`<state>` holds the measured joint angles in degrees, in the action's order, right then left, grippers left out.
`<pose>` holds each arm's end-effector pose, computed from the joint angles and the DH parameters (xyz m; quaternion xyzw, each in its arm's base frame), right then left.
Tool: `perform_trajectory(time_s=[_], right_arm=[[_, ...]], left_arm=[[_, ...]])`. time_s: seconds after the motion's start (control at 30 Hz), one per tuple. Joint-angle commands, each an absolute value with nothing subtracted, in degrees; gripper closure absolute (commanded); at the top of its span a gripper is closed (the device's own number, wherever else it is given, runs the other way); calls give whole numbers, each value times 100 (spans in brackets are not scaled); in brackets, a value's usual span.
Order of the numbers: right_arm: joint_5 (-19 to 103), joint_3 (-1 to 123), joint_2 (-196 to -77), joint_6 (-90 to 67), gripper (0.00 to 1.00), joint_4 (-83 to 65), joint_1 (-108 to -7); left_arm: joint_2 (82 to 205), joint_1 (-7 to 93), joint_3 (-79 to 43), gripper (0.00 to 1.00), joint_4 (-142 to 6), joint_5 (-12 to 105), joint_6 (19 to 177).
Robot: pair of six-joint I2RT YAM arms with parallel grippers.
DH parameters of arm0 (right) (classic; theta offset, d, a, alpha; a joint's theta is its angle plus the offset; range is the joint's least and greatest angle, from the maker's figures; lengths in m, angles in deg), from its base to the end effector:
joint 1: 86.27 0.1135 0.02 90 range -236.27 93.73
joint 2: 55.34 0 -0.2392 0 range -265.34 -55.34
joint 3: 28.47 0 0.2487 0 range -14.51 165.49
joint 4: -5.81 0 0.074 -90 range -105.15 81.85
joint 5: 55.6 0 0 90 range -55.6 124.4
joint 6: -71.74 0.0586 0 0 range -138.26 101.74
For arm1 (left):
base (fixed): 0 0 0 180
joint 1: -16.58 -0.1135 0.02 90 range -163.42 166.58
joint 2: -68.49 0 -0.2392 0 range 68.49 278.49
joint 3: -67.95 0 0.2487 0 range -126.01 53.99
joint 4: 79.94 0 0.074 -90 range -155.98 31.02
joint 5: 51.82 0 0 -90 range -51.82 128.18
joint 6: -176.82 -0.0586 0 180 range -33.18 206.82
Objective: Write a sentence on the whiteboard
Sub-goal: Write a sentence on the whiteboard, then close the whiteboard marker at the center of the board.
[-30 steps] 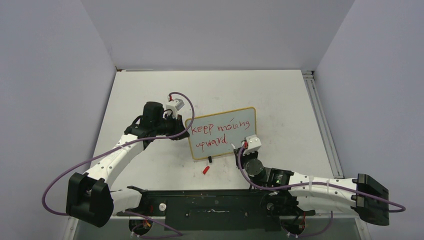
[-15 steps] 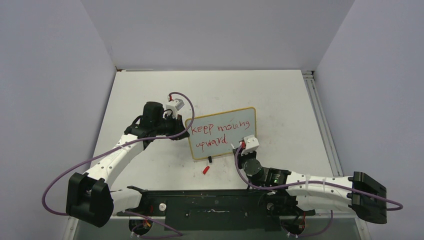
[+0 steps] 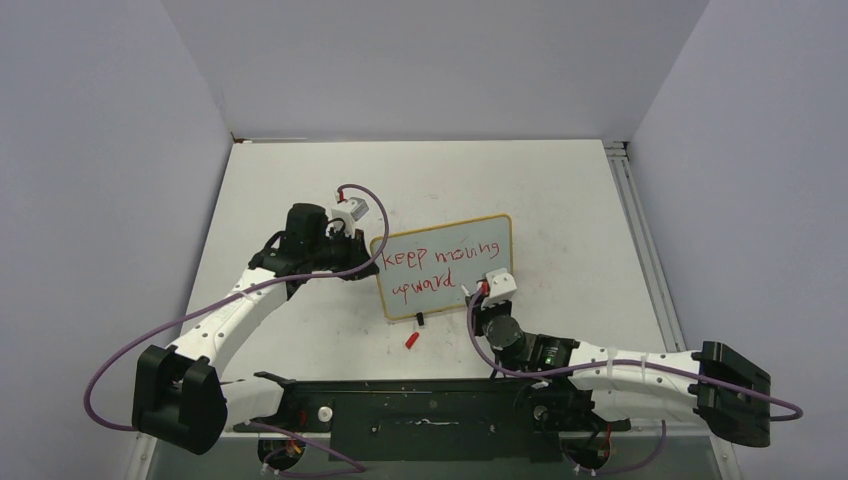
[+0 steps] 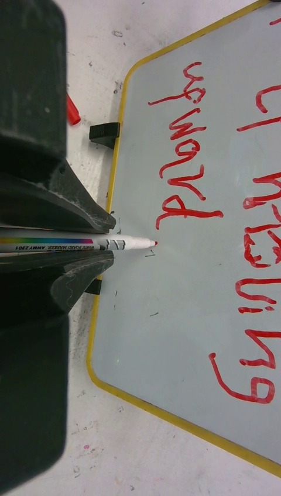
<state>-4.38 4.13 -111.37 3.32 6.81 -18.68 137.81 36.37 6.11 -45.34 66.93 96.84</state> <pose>0.1198 0.1942 0.1673 -0.1365 0.7938 0.1717 0.5673 0.2494 -0.1197 0.2209 0.1758 0.8734 -0.3204 0.3218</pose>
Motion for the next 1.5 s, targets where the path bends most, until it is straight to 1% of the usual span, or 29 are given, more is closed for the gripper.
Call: perform_trajectory(time_s=[0.0, 0.47, 0.7, 0.83, 1.07, 1.3, 1.4, 1.47], right_arm=[[-436, 580, -11229, 277, 95, 1015, -1928], [-420, 586, -11327, 253, 95, 1050, -1974], [-185, 628, -10654, 207, 95, 762, -1906], [-180, 681, -10242, 211, 95, 541, -1880], [-254, 887, -10151, 109, 95, 278, -1864], [-232, 1016, -10073, 89, 95, 204, -1820], [-172, 1101, -10038, 87, 95, 91, -1816], [-129, 1172, -9990, 73, 95, -9, -1816]], left_arm=[[13695, 3666, 527, 100, -4604, 6771, 9702], [13704, 3669, 526, 100, -4605, 6785, 9702], [13679, 3663, 514, 99, -4594, 6752, 9710], [13658, 3663, 512, 93, -4586, 6754, 9713], [13584, 3661, 520, 83, -4586, 6773, 9727], [13458, 3665, 592, 64, -4586, 6740, 9795], [13376, 3669, 638, 52, -4586, 6686, 9846], [13305, 3672, 664, 47, -4588, 6619, 9859]])
